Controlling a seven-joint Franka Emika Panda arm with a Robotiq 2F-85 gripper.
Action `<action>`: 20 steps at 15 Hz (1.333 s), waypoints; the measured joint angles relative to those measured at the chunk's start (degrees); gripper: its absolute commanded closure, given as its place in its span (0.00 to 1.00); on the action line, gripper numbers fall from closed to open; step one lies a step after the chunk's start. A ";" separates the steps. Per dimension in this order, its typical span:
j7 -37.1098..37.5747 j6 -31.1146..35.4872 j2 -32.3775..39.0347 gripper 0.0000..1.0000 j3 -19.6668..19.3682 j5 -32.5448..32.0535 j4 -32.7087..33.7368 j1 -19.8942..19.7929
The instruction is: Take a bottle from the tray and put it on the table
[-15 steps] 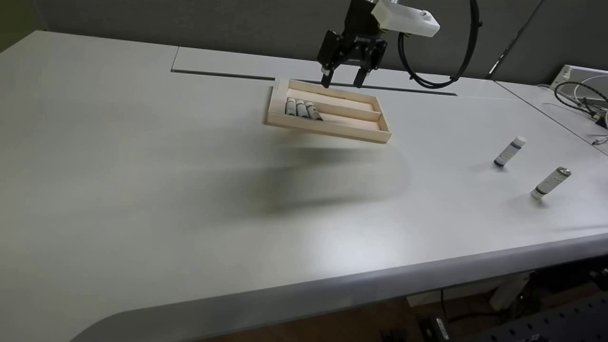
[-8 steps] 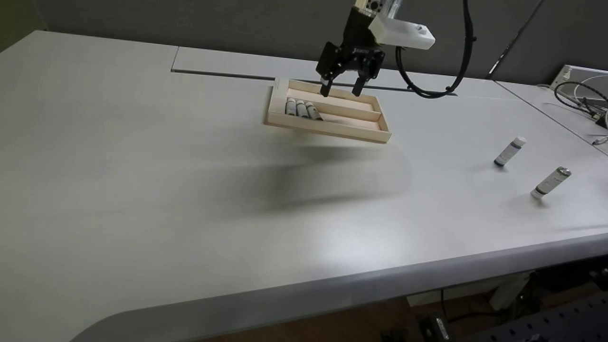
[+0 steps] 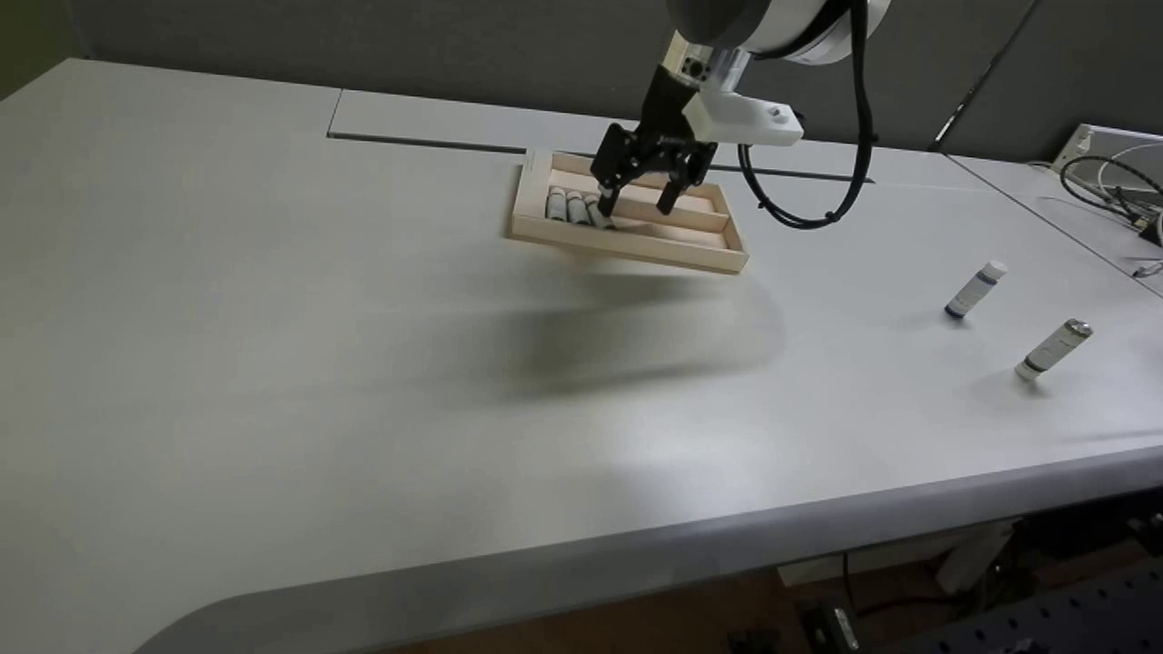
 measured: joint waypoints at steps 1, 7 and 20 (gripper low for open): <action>0.02 0.44 0.19 0.00 0.08 0.07 0.00 0.03; 0.16 1.98 1.11 0.00 0.18 0.10 0.08 0.10; 0.18 3.11 2.10 0.92 0.35 0.10 0.44 0.18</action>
